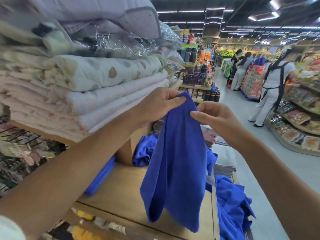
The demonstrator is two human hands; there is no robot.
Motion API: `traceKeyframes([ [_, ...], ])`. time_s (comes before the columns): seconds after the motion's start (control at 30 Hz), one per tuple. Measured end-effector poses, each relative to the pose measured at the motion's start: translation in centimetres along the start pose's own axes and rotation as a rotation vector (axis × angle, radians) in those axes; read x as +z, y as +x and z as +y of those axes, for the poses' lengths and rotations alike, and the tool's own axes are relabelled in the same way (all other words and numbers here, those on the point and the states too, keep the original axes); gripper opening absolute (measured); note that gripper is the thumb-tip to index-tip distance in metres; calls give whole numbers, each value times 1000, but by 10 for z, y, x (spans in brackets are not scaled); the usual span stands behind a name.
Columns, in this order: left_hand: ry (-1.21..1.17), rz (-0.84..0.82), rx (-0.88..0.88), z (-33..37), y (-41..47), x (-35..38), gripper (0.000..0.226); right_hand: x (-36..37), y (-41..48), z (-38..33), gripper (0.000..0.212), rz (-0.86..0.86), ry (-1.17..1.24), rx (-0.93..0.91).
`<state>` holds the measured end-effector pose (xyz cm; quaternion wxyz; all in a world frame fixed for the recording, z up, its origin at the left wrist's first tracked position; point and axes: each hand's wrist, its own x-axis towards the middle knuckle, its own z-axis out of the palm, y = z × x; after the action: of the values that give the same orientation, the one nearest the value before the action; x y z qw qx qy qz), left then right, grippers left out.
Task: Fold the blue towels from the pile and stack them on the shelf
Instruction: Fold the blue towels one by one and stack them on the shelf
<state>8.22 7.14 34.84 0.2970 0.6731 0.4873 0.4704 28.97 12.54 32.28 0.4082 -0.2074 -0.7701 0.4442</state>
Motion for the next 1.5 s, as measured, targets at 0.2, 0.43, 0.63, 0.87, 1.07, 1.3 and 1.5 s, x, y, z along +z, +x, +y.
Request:
traceKeyframes([
  [0.2,12,75,18,6,2,-7,20,-7,-14,4,50,-245,-21,112],
  [0.43,-39,318,133,15,4,-21,23,-14,-33,20,37,-344,-80,271],
  [0.63,-52,505,170,21,9,-54,21,-40,-49,36,39,-295,-177,318],
  [0.87,-31,566,187,15,5,-73,20,-84,-60,41,23,-100,-113,298],
  [1.07,-77,570,201,8,-26,-65,19,-92,-67,41,33,278,17,135],
  [1.3,-168,575,218,-12,-108,-47,21,-101,-97,35,58,331,204,104],
  [1.5,-314,486,175,-64,-171,-57,16,-79,-135,57,52,265,43,208],
])
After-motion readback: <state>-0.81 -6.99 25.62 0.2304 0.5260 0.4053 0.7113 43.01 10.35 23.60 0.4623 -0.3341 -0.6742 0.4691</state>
